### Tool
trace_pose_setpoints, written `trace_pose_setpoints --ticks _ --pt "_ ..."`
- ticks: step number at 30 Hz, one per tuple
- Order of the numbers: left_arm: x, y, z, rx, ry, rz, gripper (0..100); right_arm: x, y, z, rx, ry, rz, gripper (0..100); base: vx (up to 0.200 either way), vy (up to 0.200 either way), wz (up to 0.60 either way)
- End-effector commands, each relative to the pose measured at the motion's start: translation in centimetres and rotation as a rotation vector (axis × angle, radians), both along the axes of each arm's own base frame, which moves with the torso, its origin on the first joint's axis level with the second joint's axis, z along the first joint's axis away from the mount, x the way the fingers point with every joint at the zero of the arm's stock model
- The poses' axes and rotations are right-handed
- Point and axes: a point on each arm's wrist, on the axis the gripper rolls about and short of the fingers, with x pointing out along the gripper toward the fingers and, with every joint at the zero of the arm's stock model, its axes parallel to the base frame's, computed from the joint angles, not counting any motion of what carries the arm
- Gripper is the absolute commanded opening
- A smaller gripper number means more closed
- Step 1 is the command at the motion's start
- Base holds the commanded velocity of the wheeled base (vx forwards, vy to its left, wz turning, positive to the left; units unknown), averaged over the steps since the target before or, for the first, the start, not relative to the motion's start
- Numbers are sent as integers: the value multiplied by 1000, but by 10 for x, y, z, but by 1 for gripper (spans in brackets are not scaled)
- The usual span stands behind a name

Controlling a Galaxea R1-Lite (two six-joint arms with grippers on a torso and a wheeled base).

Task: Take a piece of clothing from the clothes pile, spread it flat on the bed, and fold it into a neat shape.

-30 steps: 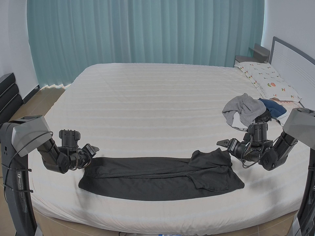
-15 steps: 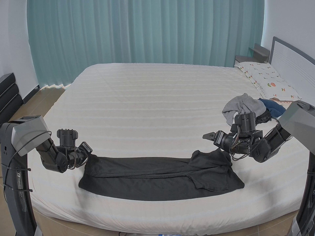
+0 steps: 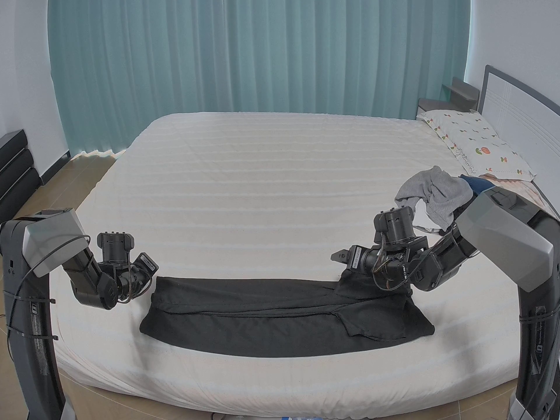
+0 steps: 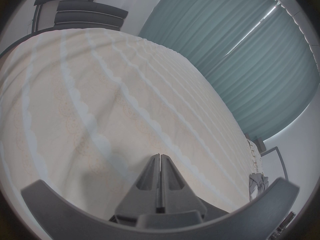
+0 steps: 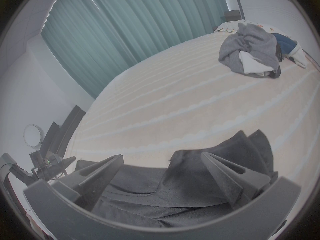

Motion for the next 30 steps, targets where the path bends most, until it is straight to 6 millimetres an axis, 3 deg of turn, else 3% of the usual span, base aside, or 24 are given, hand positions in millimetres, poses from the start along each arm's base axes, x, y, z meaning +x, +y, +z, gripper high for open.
trace_pose_setpoints --ticks 1,10,11,20,30 --pt "-1 0 -2 0 7 -2 0 7 7 -16 -24 27 -5 100 0 0 0" --pt "-1 0 -2 0 7 -2 0 3 16 -24 -129 21 25 100 0 0 0" --pt "-1 0 -2 0 7 -2 0 3 16 -24 -129 21 25 0 0 0 0" --pt "-1 0 -2 0 7 -2 0 -3 21 -37 -234 24 102 0 0 0 0" --pt "-2 0 -2 0 10 -2 0 -6 25 -22 -217 -10 107 0 0 0 0"
